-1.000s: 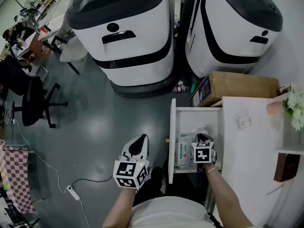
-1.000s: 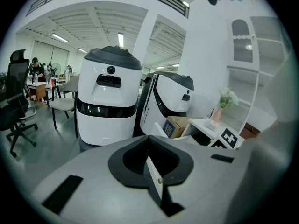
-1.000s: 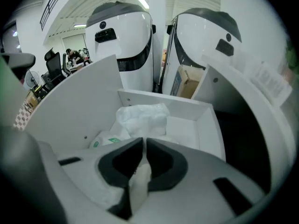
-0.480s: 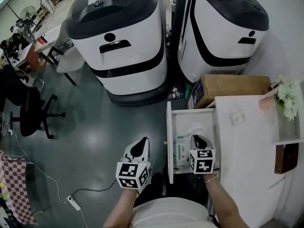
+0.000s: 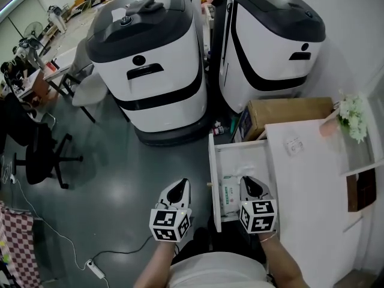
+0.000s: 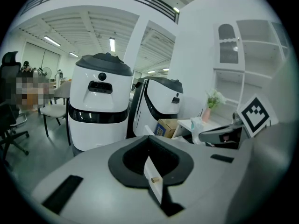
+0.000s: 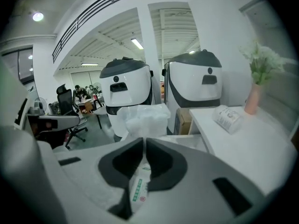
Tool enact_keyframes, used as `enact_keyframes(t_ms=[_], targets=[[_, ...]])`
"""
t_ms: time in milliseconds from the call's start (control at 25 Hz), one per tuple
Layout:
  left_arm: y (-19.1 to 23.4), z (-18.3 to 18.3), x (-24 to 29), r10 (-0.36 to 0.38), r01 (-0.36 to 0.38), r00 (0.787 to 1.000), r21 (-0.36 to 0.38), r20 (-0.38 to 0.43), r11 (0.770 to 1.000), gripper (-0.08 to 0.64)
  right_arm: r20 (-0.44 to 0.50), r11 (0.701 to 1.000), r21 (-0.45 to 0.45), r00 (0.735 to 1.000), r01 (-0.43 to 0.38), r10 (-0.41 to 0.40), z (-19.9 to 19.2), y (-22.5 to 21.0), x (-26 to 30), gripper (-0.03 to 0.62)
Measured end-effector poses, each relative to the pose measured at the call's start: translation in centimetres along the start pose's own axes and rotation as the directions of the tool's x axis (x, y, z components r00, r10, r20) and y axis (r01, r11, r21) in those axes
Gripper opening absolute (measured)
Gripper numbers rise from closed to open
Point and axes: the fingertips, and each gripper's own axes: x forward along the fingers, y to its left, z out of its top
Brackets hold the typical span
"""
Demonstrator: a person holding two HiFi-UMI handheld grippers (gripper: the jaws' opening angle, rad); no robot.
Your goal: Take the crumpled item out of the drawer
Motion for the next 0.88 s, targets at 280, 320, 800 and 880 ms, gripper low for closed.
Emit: enact_keyframes(t_ms=[280, 320, 800, 880], targets=[[-0.2, 0.2, -1.4, -0.023, 0.022, 0.999, 0.018, 0.024, 1.0, -0.009, 0.102, 1.0, -0.004, 0.995, 0.007, -0.007, 1.6, 1.3, -3.5, 0.025], [-0.3, 0.2, -1.6, -0.026, 0.026, 0.999, 0.021, 0.026, 0.999, -0.009, 0.112, 1.0, 0.001, 0.994, 0.007, -0.007, 1.7, 1.4, -4.0, 0.025], [-0.3, 0.3, -4.7, -0.062, 0.059, 0.997, 0.068, 0.048, 0.996, -0.009, 0.208, 0.998, 0.062, 0.978, 0.015, -0.027, 1.7, 3.6, -8.6, 0.025], [-0.2, 0.3, -5.1, -0.066, 0.062, 0.996, 0.069, 0.052, 0.996, -0.009, 0.214, 0.998, 0.057, 0.976, 0.017, -0.029, 1.7, 4.0, -9.1, 0.023]])
